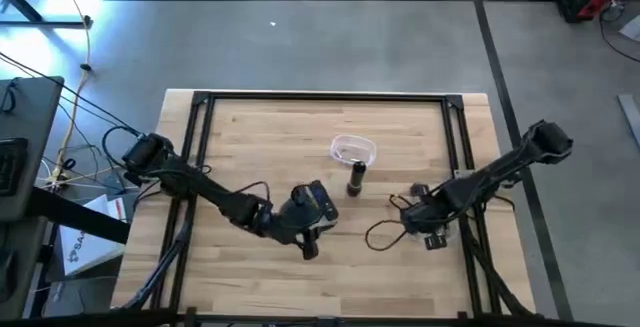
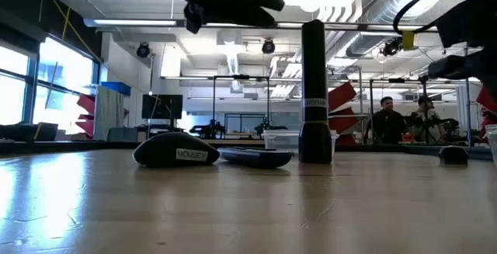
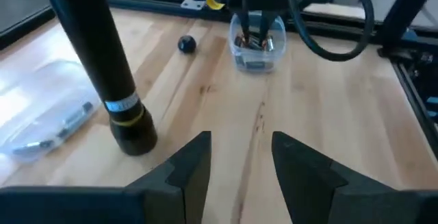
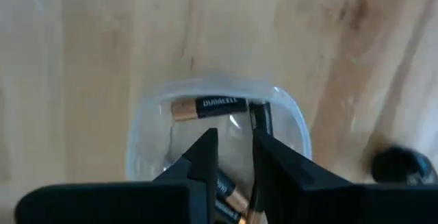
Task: Insert battery
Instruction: Insert the black battery into the flashlight
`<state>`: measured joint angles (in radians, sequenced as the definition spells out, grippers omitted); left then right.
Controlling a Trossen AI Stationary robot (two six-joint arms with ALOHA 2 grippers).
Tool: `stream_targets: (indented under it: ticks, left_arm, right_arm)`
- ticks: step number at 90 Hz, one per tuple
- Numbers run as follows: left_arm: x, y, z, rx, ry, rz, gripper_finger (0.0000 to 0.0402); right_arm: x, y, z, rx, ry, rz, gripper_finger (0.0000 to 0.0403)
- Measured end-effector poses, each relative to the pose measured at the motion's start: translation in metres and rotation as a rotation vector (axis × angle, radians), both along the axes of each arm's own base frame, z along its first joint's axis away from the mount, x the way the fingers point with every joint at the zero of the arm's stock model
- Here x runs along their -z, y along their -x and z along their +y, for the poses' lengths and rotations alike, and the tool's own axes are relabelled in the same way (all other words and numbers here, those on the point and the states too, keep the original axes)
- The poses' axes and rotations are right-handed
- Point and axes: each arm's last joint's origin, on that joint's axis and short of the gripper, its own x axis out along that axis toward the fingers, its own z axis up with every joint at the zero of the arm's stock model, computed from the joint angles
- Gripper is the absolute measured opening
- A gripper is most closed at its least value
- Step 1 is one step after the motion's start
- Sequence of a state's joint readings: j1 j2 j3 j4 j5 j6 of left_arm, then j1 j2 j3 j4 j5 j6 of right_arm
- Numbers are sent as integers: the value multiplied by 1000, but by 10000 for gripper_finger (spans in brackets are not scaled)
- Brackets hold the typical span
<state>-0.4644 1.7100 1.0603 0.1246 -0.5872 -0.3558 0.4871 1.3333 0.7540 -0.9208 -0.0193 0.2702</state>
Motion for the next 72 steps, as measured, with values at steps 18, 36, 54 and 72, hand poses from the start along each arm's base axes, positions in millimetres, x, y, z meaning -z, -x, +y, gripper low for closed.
stream_targets:
  ticks: [18,36,54,72]
  left_arm:
    - [0,7,-12,8,-22,-2,136]
    - [0,8,-14,15,-59,0,136]
    - [1,8,-14,20,-72,11,136]
    - [2,9,-15,52,-60,29,136]
  right_arm:
    - [10,-6,0,-29,78,5,59]
    - [22,-12,3,-45,101,33,59]
    - [34,-16,3,-29,176,52,59]
    - [49,-18,2,44,155,91,59]
